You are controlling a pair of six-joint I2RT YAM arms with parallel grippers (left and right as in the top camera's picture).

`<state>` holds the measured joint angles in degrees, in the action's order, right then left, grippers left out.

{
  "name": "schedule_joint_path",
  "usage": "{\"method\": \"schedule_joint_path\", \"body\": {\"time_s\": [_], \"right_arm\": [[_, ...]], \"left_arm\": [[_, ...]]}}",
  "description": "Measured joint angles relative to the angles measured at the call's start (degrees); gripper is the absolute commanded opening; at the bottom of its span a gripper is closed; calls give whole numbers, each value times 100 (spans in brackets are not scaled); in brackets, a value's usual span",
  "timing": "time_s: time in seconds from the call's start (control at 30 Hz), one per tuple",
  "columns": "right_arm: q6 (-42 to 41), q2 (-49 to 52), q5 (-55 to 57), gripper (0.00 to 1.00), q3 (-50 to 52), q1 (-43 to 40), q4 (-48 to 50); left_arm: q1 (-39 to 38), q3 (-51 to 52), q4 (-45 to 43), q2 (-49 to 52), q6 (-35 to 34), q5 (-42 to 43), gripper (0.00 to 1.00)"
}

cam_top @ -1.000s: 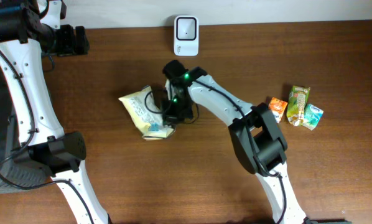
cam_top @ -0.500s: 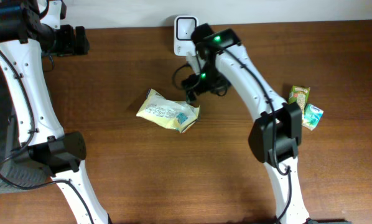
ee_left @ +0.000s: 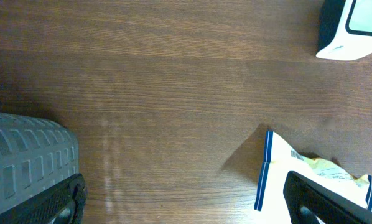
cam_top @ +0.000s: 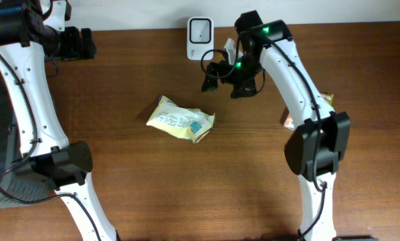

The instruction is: Scan the item barcode

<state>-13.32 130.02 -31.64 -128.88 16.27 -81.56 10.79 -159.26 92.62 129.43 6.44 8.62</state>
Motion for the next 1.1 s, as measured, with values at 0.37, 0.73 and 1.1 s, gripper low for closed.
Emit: {"method": "schedule_joint_path", "body": {"time_s": [0.37, 0.73, 1.1], "right_arm": [[-1051, -2618, -210, 99, 4857, -546, 3869], [-2826, -1589, -466, 99, 5786, 417, 6175], [-3294, -1071, -540, 48, 5757, 713, 7361]], "left_arm": [[0, 0, 0, 0, 0, 0, 99], [0, 0, 0, 0, 0, 2, 99], [0, 0, 0, 0, 0, 0, 99]]}}
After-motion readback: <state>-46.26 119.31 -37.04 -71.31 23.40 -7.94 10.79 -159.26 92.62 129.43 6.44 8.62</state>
